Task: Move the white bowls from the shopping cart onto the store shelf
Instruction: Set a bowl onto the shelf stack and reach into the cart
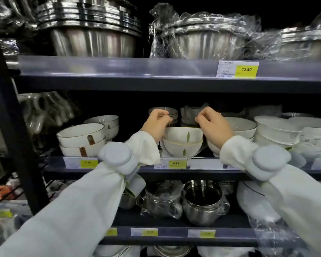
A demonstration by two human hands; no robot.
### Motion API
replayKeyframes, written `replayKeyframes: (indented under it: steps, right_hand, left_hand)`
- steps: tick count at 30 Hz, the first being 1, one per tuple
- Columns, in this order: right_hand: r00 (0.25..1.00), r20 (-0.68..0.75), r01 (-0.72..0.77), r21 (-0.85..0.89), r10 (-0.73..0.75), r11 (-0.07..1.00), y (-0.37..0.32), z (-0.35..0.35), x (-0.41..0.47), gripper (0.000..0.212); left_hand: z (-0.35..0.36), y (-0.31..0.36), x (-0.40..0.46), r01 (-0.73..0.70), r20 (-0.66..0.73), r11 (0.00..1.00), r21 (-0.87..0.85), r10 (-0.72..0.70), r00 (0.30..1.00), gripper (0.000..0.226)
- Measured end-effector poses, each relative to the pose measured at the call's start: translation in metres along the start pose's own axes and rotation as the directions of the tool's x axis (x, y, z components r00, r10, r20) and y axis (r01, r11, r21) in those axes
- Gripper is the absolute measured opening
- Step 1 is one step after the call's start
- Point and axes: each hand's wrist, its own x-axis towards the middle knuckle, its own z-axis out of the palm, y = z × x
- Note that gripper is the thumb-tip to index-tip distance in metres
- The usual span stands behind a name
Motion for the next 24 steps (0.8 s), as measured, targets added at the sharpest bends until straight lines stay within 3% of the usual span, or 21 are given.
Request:
replayKeyframes:
  steps: [5, 9, 19, 24]
  right_hand:
    - [0.998, 0.053, 0.034, -0.238, -0.022, 0.971, 0.016, 0.004, 0.011, 0.028]
    - [0.990, 0.137, 0.055, -0.288, -0.016, 0.956, 0.029, 0.009, 0.018, 0.033]
    - [0.933, 0.345, 0.220, -0.325, -0.101, 0.920, 0.038, 0.012, 0.020, 0.026]
    - [0.938, 0.316, 0.247, -0.328, -0.141, 0.912, 0.034, 0.011, 0.019, 0.016]
  left_hand:
    - [0.003, -0.011, 0.007, -0.005, -0.030, 0.985, 0.175, 0.011, 1.000, 0.058]
    - [0.009, -0.025, 0.017, 0.015, -0.006, 0.952, 0.305, -0.014, 1.000, 0.055]
    - [0.024, -0.035, 0.029, 0.055, 0.055, 0.918, 0.393, -0.083, 0.995, 0.058]
    - [0.025, -0.035, 0.025, 0.017, 0.103, 0.878, 0.478, -0.075, 0.992, 0.070]
